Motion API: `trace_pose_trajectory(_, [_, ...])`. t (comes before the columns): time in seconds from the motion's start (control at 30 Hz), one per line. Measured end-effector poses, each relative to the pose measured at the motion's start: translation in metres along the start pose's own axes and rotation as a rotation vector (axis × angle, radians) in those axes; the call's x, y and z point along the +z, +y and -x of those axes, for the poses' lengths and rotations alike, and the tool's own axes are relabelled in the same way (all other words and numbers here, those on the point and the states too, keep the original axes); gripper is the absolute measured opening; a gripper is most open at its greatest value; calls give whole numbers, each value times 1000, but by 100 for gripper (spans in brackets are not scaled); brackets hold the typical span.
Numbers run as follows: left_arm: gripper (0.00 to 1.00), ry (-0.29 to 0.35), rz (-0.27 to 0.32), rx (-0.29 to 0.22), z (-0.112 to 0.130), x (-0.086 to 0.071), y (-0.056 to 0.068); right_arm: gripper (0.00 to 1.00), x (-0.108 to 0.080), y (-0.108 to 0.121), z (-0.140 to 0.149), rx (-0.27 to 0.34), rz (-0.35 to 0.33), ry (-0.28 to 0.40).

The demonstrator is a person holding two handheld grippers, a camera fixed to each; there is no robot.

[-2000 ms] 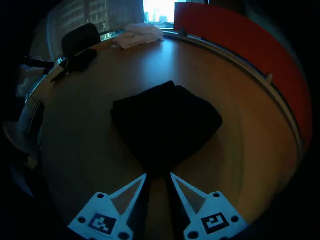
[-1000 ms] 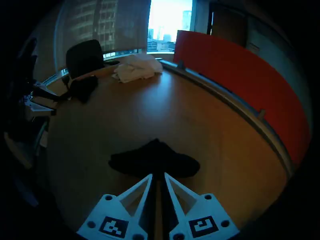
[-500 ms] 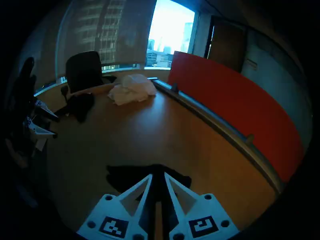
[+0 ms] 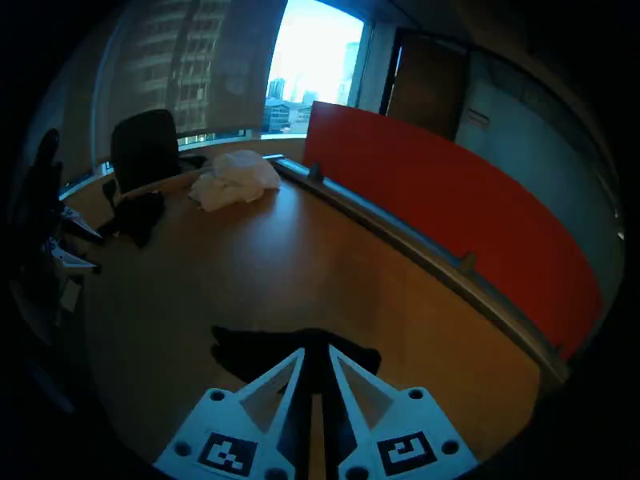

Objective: Fold towel

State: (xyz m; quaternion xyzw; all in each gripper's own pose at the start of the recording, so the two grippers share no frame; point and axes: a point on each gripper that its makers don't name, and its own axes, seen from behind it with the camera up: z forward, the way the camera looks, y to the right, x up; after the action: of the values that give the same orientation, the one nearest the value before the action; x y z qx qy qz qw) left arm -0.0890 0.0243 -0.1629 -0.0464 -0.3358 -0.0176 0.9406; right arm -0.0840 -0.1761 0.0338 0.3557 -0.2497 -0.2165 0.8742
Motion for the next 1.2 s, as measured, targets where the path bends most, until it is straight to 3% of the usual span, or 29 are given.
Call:
trace_pose_trajectory(0.67, [100,-13,9,23,-5,6,14,5,-60,118,48,70,122,-66])
trace_pose_trajectory(1.2, [100,-24,-6,31,-13,13,17,5,-96,203,89,111,203,-135])
